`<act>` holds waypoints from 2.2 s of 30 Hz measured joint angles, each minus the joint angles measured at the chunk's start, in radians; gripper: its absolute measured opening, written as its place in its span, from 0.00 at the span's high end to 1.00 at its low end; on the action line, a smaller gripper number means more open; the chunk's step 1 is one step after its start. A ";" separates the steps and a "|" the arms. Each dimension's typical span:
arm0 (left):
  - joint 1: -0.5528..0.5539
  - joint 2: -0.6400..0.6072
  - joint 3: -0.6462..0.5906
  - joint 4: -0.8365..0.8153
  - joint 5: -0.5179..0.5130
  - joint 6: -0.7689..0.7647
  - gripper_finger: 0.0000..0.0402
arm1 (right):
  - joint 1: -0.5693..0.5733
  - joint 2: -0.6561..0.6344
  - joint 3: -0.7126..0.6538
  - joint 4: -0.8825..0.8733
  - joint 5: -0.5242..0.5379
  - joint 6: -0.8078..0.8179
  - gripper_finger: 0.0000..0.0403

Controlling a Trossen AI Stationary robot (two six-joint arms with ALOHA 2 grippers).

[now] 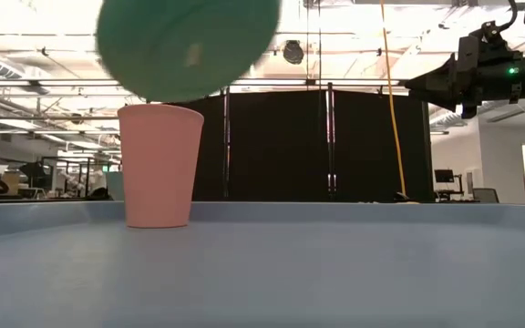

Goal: Set up tray
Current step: Put the light blue plate on the blue tray, then put the blue bowl on the light blue plate

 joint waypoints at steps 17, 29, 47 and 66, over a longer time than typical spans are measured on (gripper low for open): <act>-0.047 0.380 0.401 0.080 0.539 -0.003 0.99 | 0.000 0.008 0.000 -0.007 0.000 0.037 0.61; -0.101 0.387 0.384 0.015 0.537 -0.140 0.99 | 0.000 0.009 0.000 0.000 0.000 0.035 0.61; -0.081 0.384 0.009 0.388 0.709 -0.115 0.96 | 0.000 0.008 0.000 0.001 0.000 0.034 0.61; -0.090 0.388 -0.050 0.482 0.791 -0.272 0.67 | 0.000 0.008 0.000 0.001 -0.001 0.061 0.61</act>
